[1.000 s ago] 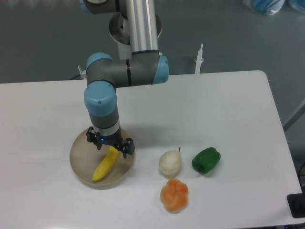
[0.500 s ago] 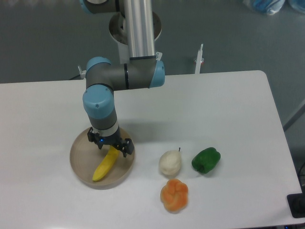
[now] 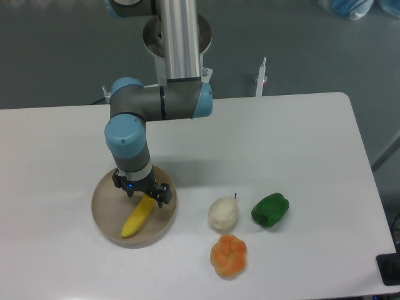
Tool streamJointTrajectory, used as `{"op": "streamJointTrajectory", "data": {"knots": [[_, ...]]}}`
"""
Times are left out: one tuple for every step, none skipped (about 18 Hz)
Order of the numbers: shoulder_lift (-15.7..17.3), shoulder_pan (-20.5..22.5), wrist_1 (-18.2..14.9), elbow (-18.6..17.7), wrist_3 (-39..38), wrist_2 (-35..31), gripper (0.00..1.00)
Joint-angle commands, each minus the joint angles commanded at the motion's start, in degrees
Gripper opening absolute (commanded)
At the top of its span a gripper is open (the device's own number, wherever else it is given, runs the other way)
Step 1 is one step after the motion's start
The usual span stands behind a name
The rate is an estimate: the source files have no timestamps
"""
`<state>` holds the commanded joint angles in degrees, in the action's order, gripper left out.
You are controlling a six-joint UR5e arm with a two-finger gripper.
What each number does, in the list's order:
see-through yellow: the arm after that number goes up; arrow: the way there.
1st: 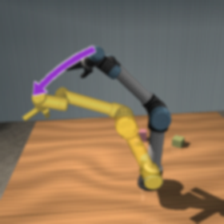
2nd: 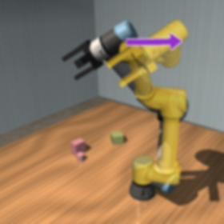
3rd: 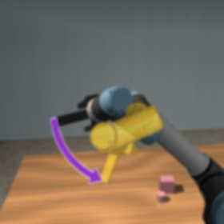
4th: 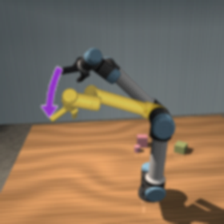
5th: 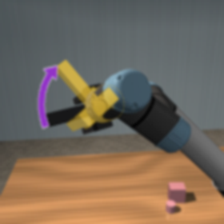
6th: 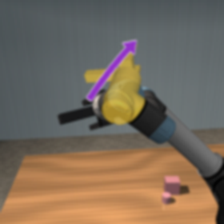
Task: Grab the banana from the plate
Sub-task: 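Lower the gripper onto the banana and close the fingers on it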
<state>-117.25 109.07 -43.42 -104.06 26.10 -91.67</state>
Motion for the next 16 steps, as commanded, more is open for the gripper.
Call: {"op": "streamJointTrajectory", "data": {"knots": [[-0.1,0.0,0.0,0.0,0.0,0.0,0.51],[-0.1,0.0,-0.1,0.1,0.1,0.0,0.47],[-0.1,0.0,0.0,0.1,0.1,0.1,0.47],[-0.1,0.0,-0.1,0.3,0.2,0.1,0.45],[-0.2,0.0,0.0,0.4,0.2,0.1,0.44],[-0.2,0.0,0.0,0.4,0.3,0.1,0.44],[-0.2,0.0,-0.1,0.4,0.4,0.1,0.43],[-0.2,0.0,-0.1,0.5,0.4,0.1,0.4],[-0.2,0.0,-0.1,0.5,0.4,0.1,0.39],[-0.2,0.0,-0.1,0.6,0.5,0.1,0.39],[-0.3,0.0,-0.1,0.7,0.5,0.1,0.38],[-0.4,0.0,-0.1,0.6,0.5,0.1,0.37],[-0.4,0.0,-0.1,0.7,0.6,0.1,0.36],[-0.4,0.0,-0.1,0.7,0.7,0.1,0.35],[-0.4,0.0,-0.1,0.7,0.7,0.1,0.33],[-0.3,0.1,-0.1,0.8,0.7,0.1,0.32]]}}
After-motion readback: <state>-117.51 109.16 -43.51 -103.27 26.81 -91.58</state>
